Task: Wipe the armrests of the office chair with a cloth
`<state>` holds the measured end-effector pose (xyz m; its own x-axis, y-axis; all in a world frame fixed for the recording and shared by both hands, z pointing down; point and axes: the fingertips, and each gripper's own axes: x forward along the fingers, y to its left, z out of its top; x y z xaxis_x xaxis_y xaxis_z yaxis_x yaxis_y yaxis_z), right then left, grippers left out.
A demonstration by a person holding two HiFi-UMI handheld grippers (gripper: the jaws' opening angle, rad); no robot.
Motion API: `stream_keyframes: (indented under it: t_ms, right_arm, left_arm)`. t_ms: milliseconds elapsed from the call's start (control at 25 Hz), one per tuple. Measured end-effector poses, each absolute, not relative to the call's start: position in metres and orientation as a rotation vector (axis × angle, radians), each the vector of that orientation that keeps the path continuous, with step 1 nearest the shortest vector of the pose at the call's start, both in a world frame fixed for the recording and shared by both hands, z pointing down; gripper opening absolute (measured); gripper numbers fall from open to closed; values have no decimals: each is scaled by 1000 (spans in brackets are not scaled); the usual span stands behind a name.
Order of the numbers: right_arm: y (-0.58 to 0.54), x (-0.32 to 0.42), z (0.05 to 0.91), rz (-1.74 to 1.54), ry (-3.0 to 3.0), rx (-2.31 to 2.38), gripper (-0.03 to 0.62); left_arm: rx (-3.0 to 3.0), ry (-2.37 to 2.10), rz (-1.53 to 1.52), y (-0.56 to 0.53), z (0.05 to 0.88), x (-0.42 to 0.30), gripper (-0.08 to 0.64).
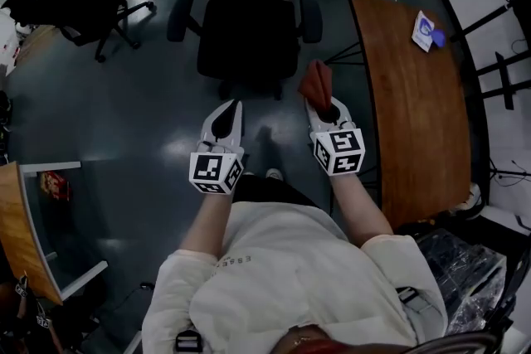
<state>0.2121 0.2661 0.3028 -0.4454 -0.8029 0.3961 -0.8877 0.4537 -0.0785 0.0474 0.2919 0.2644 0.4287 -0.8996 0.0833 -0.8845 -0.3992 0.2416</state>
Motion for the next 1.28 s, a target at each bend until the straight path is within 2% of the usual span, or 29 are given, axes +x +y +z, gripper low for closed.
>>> stream_keyframes:
  t_ms: [640, 1280]
  right_arm:
    - [438, 133, 305, 443, -2387, 1527, 48]
    - [475, 113, 296, 393, -2404, 1507, 48]
  left_arm:
    - [2529, -1505, -105, 450, 245, -29, 17]
    - [2578, -1483, -176, 487, 233, -48, 17]
